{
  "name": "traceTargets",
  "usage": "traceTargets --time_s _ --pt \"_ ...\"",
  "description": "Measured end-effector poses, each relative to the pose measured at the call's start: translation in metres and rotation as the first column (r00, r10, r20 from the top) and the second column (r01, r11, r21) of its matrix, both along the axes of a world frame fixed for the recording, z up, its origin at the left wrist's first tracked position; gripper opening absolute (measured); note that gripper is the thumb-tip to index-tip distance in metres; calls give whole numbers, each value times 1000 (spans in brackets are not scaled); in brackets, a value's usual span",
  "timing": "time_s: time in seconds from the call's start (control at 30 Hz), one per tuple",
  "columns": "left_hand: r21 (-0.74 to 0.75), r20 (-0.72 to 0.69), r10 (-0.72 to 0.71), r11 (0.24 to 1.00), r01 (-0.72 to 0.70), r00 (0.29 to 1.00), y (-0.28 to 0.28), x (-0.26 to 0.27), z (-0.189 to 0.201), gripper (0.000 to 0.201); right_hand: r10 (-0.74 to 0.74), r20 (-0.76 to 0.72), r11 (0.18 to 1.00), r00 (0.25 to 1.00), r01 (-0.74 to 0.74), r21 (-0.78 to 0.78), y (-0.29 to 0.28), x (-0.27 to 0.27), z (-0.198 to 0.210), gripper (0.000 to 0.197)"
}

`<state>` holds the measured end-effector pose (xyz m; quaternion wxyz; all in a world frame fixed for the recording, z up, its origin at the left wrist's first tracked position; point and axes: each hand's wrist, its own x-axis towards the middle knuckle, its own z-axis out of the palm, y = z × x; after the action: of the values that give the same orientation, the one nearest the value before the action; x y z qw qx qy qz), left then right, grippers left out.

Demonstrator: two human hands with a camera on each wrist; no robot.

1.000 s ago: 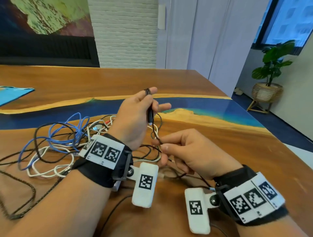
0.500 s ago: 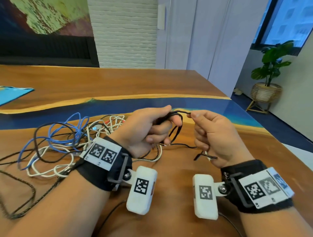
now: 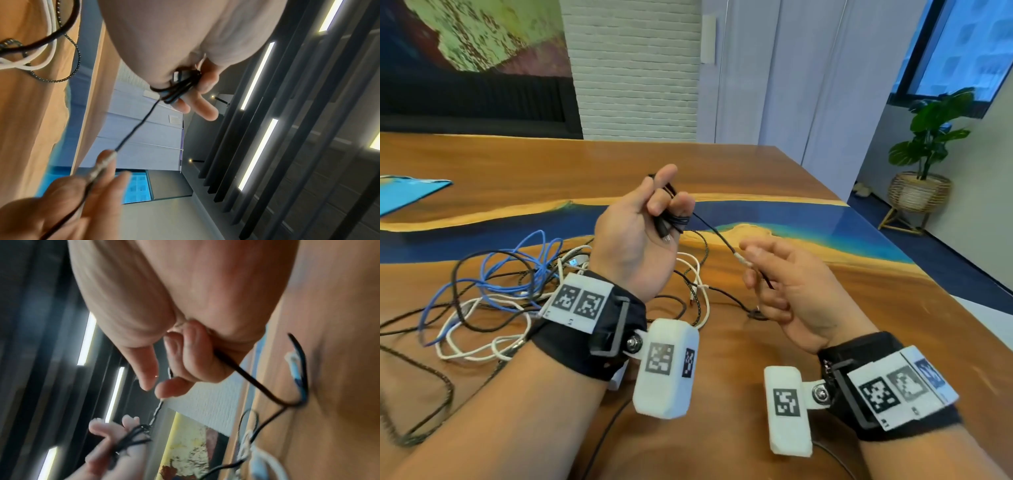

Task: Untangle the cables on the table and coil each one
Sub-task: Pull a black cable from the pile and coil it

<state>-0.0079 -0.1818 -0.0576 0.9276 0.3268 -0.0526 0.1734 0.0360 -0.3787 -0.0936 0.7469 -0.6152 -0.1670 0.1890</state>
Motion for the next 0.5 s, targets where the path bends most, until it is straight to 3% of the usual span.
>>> traceTargets --time_s 0.07,0.2,0.27,0.33,0.4,0.5 --pt "-31 3 100 995 -100 995 4 3 -1 40 -70 110 987 991 85 -139 1 1 -3 8" --pt "-38 -19 228 973 -228 974 9 7 -4 36 56 260 941 964 36 -337 1 -4 -2 18" --pt "42 -59 252 967 -250 966 5 7 -5 32 173 329 916 928 -29 -399 -1 -11 3 22" --pt "250 -107 265 940 -232 958 -4 5 -4 24 270 360 910 893 -115 -398 -2 -17 7 23" --pt "536 -142 272 830 -157 952 -13 1 -6 17 296 387 923 873 -157 -353 -1 -20 8 22" --pt "849 -209 221 525 65 953 -18 -3 -12 19 205 413 973 888 -137 -188 -1 -16 9 17"
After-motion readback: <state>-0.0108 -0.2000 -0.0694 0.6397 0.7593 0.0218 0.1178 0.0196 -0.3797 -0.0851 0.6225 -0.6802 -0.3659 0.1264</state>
